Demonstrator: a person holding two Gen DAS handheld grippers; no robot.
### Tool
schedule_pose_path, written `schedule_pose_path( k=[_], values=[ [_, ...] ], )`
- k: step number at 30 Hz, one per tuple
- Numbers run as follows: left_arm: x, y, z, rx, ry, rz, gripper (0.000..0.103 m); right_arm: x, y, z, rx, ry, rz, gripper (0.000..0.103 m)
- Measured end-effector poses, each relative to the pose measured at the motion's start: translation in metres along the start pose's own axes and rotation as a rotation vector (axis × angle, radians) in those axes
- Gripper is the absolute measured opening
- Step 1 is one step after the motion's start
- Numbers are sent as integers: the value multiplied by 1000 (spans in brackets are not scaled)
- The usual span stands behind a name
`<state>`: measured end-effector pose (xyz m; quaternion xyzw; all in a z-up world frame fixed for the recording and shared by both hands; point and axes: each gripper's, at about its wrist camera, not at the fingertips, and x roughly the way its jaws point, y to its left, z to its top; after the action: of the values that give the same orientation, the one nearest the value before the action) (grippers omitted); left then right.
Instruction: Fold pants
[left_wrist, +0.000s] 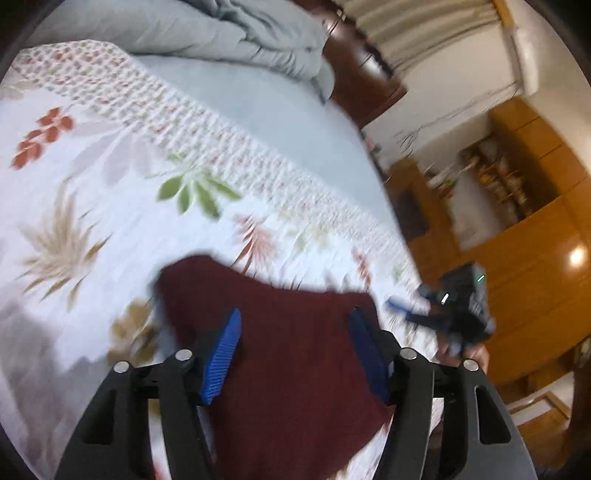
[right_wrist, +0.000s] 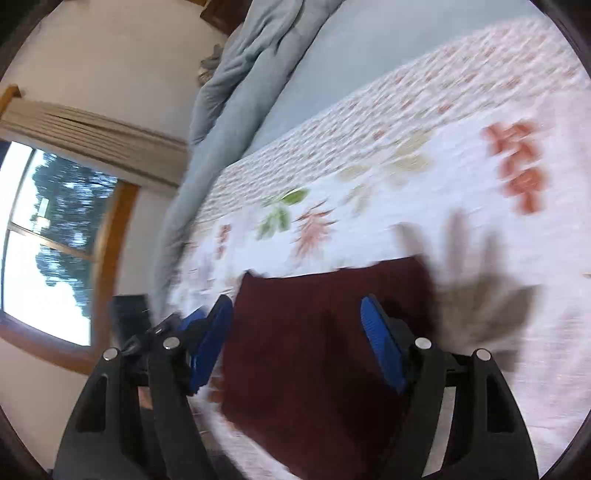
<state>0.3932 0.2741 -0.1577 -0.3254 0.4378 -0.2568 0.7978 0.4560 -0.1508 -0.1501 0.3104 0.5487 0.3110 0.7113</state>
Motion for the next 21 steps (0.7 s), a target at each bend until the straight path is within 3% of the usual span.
schedule_pose_path(
  k=[2, 4, 6, 9, 10, 11, 13, 18, 21],
  values=[
    [19, 17, 3, -69, 2, -1, 63, 29, -16, 0, 63, 43, 24, 67],
    [37, 42, 1, -168, 16, 3, 63, 44, -39, 0, 96, 51, -13, 46],
    [40, 61, -2, -193, 16, 0, 60, 43, -71, -4, 162, 36, -1, 0],
    [39, 64, -4, -200, 9, -10, 55, 36, -91, -9, 202, 51, 41, 1],
    [35, 61, -5, -198, 4, -1, 56, 28, -83, -10, 173, 46, 35, 6],
    [29, 57, -4, -194, 0, 3, 56, 20, -73, -12, 142, 41, 33, 28],
    [12, 43, -10, -160, -37, -14, 57, -2, -50, -20, 87, 11, 52, 55],
    [-28, -4, -63, -34, -53, -135, 58, -22, 8, -69, -63, 71, 162, 53],
    [-18, -5, -100, -67, 6, -187, 58, -10, 0, -97, -77, 126, 140, 50]
  ],
)
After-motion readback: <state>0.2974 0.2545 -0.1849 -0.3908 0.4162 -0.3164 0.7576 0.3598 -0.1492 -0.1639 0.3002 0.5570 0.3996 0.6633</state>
